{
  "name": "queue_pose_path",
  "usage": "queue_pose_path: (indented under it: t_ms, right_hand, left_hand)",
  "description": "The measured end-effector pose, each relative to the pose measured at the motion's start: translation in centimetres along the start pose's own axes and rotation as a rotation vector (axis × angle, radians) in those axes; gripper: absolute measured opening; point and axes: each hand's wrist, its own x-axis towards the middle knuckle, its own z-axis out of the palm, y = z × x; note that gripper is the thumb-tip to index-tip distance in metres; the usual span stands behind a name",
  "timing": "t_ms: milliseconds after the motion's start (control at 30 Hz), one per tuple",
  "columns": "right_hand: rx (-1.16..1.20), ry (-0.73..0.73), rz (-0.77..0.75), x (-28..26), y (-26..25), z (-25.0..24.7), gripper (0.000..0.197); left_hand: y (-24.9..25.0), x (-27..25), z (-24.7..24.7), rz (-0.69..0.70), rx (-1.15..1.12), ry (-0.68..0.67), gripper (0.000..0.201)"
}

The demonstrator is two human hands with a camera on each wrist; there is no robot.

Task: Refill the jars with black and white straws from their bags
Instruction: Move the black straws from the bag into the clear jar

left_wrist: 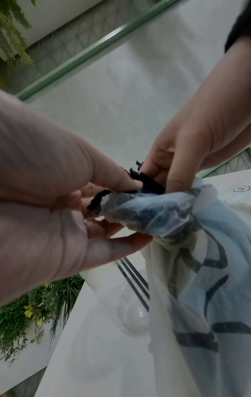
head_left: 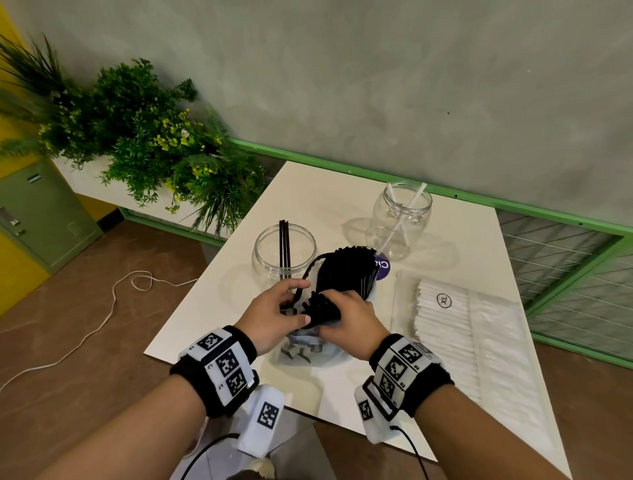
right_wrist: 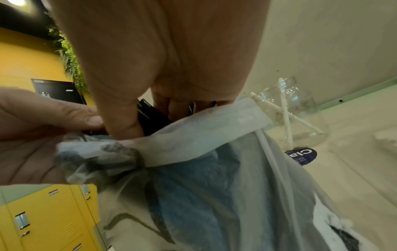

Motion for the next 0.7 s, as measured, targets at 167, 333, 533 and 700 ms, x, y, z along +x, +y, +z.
queue_pose_path:
  t_ms: [167, 333, 533, 700]
  right_hand:
    - [0.053, 0.007, -0.007, 0.5, 0.5, 0.4, 0.041]
    - [0.131, 0.101, -0.057, 0.6, 0.9, 0.4, 0.018]
    - [0.317, 0.229, -0.079, -0.1, 0.9, 0.3, 0.025]
    - [0.460, 0.456, -0.080, -0.7, 0.6, -1.5, 0.029]
  left_hand:
    - [0.2, 0.6, 0.1, 0.001, 0.044, 0.045, 0.057]
    - [0.1, 0.6, 0.4, 0.000, 0.026, 0.141, 0.055]
    - [-0.3, 0.5, 0.6, 0.015, 0.042, 0.116, 0.042]
    - [-0.6, 0.5, 0.0, 0.080, 0.160, 0.127, 0.030]
